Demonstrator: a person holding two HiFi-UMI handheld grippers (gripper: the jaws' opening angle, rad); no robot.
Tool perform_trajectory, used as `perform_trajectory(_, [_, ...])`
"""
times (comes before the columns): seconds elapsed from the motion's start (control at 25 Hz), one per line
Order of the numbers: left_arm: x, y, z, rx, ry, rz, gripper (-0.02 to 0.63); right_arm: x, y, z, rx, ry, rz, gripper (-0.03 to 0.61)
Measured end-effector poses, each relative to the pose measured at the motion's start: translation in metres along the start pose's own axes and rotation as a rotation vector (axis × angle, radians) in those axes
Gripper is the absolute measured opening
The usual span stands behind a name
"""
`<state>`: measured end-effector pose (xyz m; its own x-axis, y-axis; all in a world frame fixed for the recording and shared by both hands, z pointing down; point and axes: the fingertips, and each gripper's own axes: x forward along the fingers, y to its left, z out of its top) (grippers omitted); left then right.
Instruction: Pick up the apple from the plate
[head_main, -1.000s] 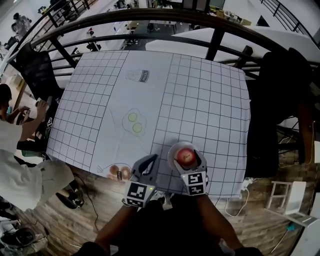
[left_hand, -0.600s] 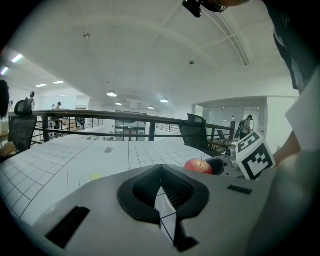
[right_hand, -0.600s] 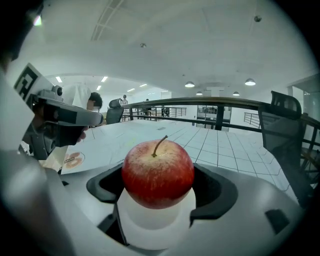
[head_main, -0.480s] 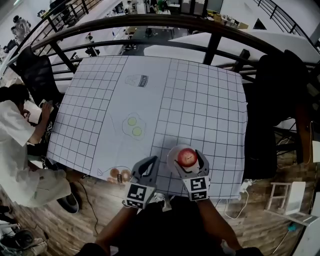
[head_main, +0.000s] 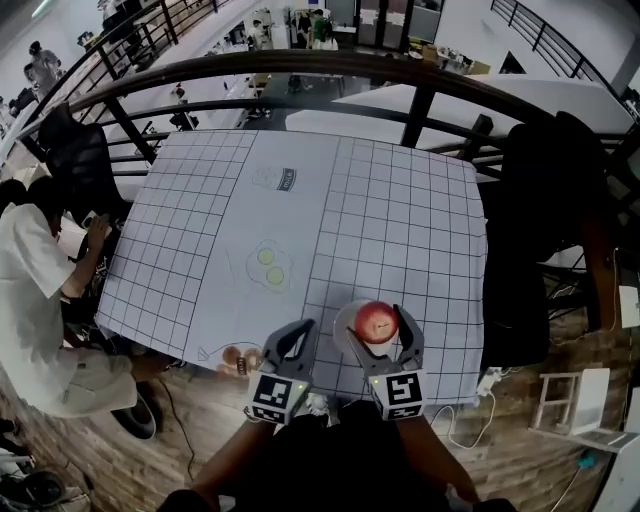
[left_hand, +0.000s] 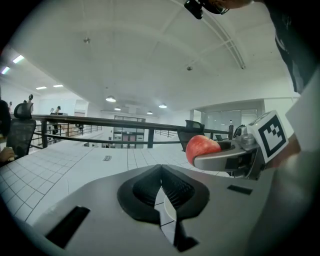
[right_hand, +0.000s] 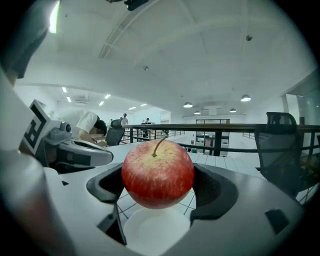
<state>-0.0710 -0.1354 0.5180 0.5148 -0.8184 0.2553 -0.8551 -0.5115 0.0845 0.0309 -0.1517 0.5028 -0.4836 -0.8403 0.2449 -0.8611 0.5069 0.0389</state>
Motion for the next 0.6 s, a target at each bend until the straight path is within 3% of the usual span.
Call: perform_trajectory(0.6, [-0.018,-0.006,0.034,0.045,-0.063,-0.026,0.021,-0.037,0.000,0.045,-0.009,-0.141,-0.071,0.426])
